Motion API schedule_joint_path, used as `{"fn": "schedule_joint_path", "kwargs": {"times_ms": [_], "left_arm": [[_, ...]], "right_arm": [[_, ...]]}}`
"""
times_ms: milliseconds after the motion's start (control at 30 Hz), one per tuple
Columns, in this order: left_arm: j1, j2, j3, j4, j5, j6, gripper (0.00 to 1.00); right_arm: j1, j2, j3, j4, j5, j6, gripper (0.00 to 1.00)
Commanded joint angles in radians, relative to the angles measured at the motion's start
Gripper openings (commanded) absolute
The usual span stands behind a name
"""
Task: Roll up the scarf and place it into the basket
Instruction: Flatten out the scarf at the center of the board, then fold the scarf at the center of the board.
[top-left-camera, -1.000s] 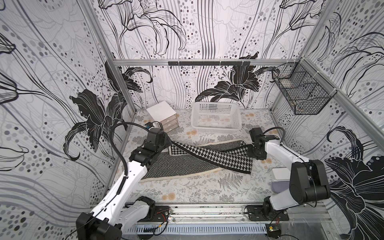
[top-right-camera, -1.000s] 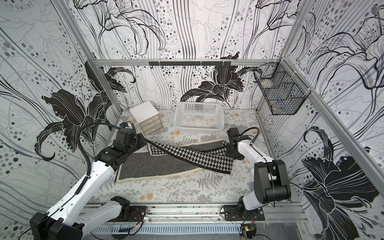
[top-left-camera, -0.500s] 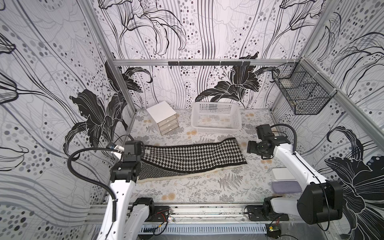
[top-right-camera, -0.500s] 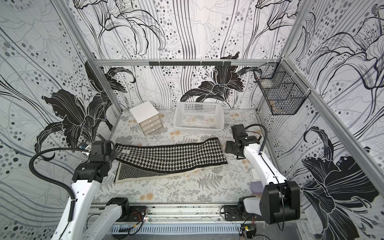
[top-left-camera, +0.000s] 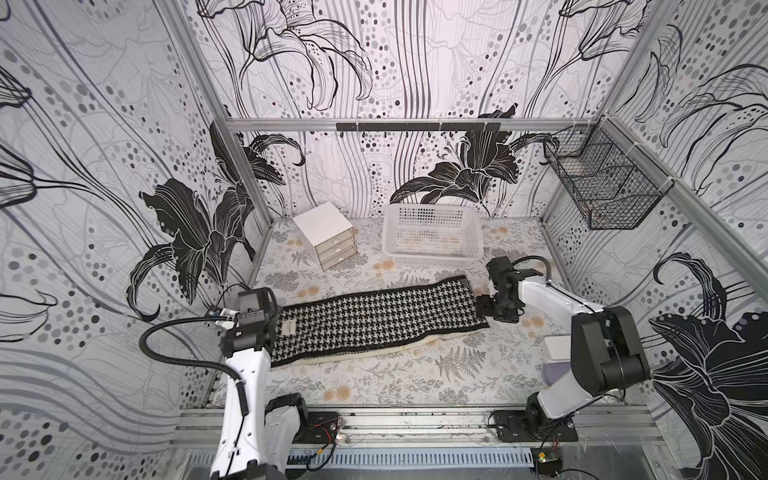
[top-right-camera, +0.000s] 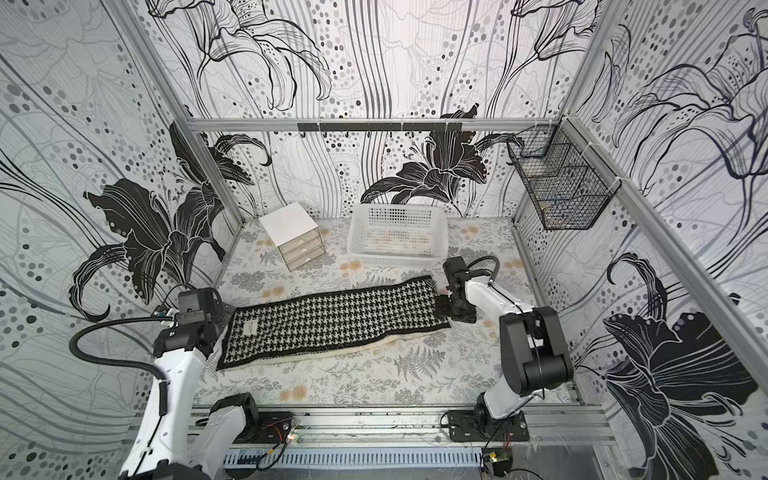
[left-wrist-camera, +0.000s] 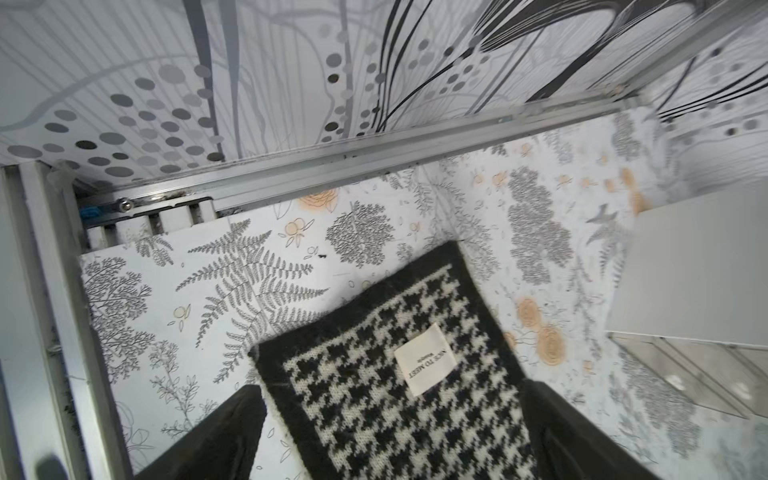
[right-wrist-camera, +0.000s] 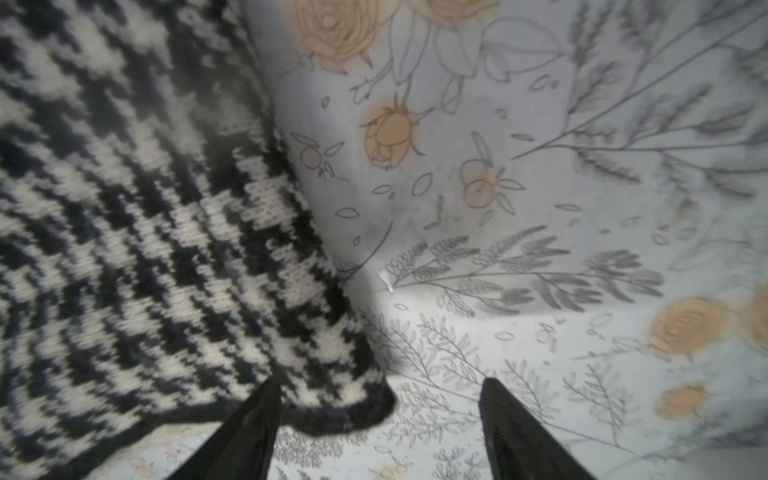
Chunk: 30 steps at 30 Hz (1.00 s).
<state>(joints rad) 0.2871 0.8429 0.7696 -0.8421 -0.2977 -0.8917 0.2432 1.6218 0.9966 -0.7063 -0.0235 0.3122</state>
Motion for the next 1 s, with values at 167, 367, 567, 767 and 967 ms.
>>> {"fn": "schedule_joint_path", "kwargs": {"times_ms": [167, 367, 567, 767, 967], "left_arm": [[-0.063, 0.084, -0.066, 0.216, 0.358, 0.068, 0.99], [-0.245, 0.18, -0.052, 0.256, 0.315, 0.065, 0.99], [-0.4, 0.325, -0.041, 0.336, 0.297, 0.006, 0.99], [-0.329, 0.251, 0.077, 0.227, 0.299, 0.056, 0.99], [-0.039, 0.244, 0.188, 0.099, 0.459, 0.148, 0.99]], "right_arm": [[0.037, 0.118, 0.048, 0.007, 0.023, 0.015, 0.0], [-0.158, -0.066, -0.005, -0.033, 0.147, 0.058, 0.0], [-0.226, -0.159, 0.082, -0.177, 0.406, 0.055, 0.0], [-0.001, -0.312, 0.162, -0.203, 0.242, 0.083, 0.0], [0.519, -0.133, 0.335, -0.139, 0.202, 0.227, 0.0]]}}
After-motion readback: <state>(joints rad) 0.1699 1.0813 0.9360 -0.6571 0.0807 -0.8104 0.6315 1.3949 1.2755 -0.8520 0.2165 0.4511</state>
